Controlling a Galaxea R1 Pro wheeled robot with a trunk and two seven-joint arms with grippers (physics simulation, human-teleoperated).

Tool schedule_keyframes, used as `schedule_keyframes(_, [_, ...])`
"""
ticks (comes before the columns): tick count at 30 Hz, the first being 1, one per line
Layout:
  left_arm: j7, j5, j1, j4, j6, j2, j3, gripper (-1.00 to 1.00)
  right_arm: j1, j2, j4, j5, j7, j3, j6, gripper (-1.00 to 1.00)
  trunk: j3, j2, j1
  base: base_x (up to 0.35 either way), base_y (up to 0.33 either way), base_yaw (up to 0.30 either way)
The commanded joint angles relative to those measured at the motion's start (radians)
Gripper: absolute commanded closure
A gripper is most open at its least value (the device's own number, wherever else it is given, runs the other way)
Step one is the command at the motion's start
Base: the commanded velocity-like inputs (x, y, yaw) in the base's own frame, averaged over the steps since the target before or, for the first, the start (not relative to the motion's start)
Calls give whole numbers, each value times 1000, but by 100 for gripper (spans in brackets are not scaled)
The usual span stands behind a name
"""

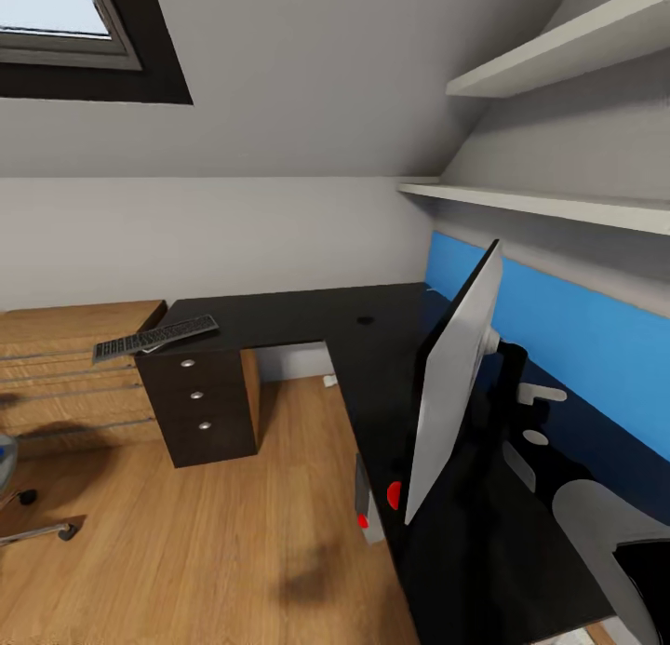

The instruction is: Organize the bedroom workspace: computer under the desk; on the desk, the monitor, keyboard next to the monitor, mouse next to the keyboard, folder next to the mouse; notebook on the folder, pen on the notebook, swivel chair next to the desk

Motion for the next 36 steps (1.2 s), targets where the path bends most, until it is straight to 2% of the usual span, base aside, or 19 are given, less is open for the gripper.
schedule_keyframes(1, [-1,3,0,-2,-1,0,3,-100,0,-1,27,-28,-6,13,-6,100,-1,0,0,-51,-44,0])
schedule_keyframes(27, [-1,3,0,-1,-2,2,4,-100,0,-1,28,-28,-6,13,-6,100,-1,0,0,-4,-61,0])
schedule_keyframes(36, [2,3,0,8,-3,15,5,-100,0,-1,28,-28,-5,13,-6,100,-1,0,0,105,-53,0])
